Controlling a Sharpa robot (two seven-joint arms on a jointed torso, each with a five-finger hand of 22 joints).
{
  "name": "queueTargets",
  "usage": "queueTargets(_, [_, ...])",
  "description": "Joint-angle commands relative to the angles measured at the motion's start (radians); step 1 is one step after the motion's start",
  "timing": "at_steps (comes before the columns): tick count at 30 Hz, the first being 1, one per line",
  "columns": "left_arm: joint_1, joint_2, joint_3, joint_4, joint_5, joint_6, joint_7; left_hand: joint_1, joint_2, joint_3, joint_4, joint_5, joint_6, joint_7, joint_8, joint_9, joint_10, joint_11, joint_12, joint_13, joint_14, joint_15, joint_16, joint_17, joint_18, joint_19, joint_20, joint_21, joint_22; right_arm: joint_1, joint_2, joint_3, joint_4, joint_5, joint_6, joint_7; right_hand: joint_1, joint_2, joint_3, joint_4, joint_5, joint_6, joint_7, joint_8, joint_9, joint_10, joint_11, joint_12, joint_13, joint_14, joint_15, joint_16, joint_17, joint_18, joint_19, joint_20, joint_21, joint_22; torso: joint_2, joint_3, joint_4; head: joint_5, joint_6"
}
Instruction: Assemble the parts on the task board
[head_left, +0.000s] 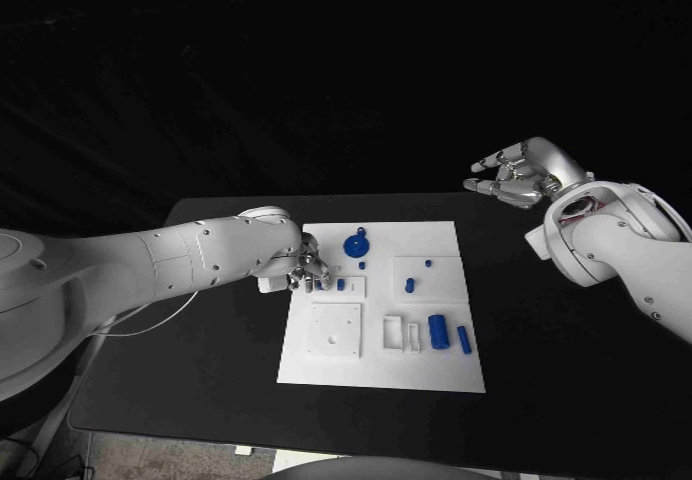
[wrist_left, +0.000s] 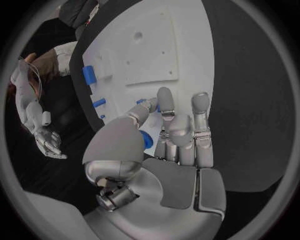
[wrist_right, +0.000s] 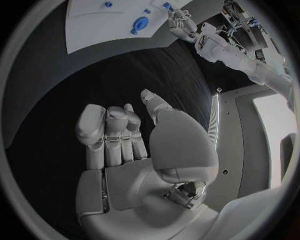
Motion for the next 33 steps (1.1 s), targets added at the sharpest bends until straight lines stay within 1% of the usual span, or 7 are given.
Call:
queueTargets(1, [-0.011, 0.005, -0.006, 0.008, -0.013, 0.025, -0.011, 0.012, 0.009, 0.035, -0.039, 0.003, 0.081, -0.075, 0.001, 0.002, 0.048, -0.005, -0.005, 0.0, 0.001, -0.008, 0.002, 0.0, 0.008, -0.007, -0.002, 0.005, 0.017, -0.001, 0.0, 0.0, 0.002, -0.001, 0.009, 0.004, 0.002, 0.001, 0.005, 0.0, 0.004, 0.002, 0.0, -0.002, 0.0, -0.001, 0.0, -0.003, 0.001, -0.001, 0.002, -0.005, 0.001, 0.012, 0.029, 0.003, -0.006, 0.131, 0.0, -0.0001, -0.0003, 0.0, 0.001])
queueTargets(9, [-0.011, 0.015, -0.006, -0.004, -0.019, 0.009, -0.015, 0.014, 0.013, 0.034, -0.034, -0.011, 0.075, -0.074, 0.001, 0.002, 0.048, -0.005, -0.006, 0.002, 0.001, -0.009, 0.001, 0.0, 0.008, -0.006, -0.003, 0.004, 0.016, -0.001, 0.001, 0.0, 0.002, -0.001, 0.009, 0.004, 0.002, 0.001, 0.005, 0.0, 0.004, 0.002, 0.0, -0.002, 0.0, -0.001, 0.0, -0.003, 0.001, -0.001, 0.002, -0.005, 0.001, 0.012, 0.029, 0.003, -0.006, 0.131, 0.001, 0.0006, -0.0011, 0.002, 0.002])
queueTargets(16, [-0.011, 0.025, -0.006, -0.019, -0.018, -0.001, -0.012, 0.009, 0.016, 0.03, -0.027, -0.023, 0.074, -0.075, 0.001, 0.001, 0.048, -0.003, -0.004, 0.002, 0.001, -0.009, 0.001, -0.001, 0.008, -0.005, -0.003, 0.003, 0.016, -0.001, 0.001, 0.0, 0.002, -0.001, 0.009, 0.004, 0.002, 0.001, 0.005, 0.0, 0.004, 0.002, 0.0, -0.002, 0.0, -0.001, 0.0, -0.003, 0.001, -0.001, 0.002, -0.005, 0.001, 0.012, 0.029, 0.003, -0.006, 0.131, 0.0, 0.0005, -0.0007, 0.002, 0.003])
queueTargets(22, [-0.011, 0.034, -0.006, -0.032, -0.017, 0.007, -0.009, 0.011, 0.016, 0.03, -0.028, -0.024, 0.074, -0.074, 0.002, 0.0, 0.048, -0.004, -0.004, 0.001, 0.001, -0.009, 0.001, 0.001, 0.007, -0.006, -0.003, 0.003, 0.016, -0.001, 0.003, 0.0, 0.002, -0.001, 0.009, 0.004, 0.002, 0.001, 0.007, -0.003, 0.004, 0.002, 0.0, -0.002, 0.0, -0.002, 0.0, -0.004, 0.001, -0.001, 0.002, -0.007, 0.001, 0.012, 0.029, 0.003, -0.007, 0.131, 0.0, 0.0011, -0.0028, 0.002, 0.004])
queueTargets(28, [-0.011, 0.042, -0.006, -0.037, -0.013, 0.025, -0.013, 0.01, 0.016, 0.028, -0.027, -0.024, 0.075, -0.075, 0.003, 0.0, 0.049, -0.003, -0.003, 0.001, 0.002, -0.009, 0.002, 0.002, 0.006, -0.006, -0.004, 0.002, 0.016, -0.001, 0.004, 0.0, 0.001, -0.001, 0.01, 0.004, 0.002, 0.001, 0.007, -0.003, 0.004, 0.002, 0.0, -0.002, 0.0, -0.002, 0.0, -0.004, 0.001, -0.001, 0.002, -0.007, 0.001, 0.012, 0.029, 0.003, -0.007, 0.131, 0.0, 0.0007, -0.0012, -0.002, 0.003])
queueTargets(33, [-0.011, 0.045, -0.006, -0.038, -0.011, 0.048, -0.02, 0.01, 0.015, 0.026, -0.026, -0.024, 0.076, -0.075, 0.003, -0.001, 0.048, -0.003, -0.003, 0.0, 0.0, -0.009, 0.002, 0.002, 0.005, -0.007, -0.004, 0.002, 0.016, -0.001, 0.003, 0.0, 0.001, -0.001, 0.011, 0.004, 0.002, 0.001, 0.007, -0.003, 0.004, 0.002, 0.0, -0.002, 0.0, -0.002, 0.0, -0.004, 0.001, -0.001, 0.002, -0.007, 0.001, 0.012, 0.029, 0.003, -0.007, 0.131, 0.0, 0.0012, -0.0006, -0.003, 0.002])
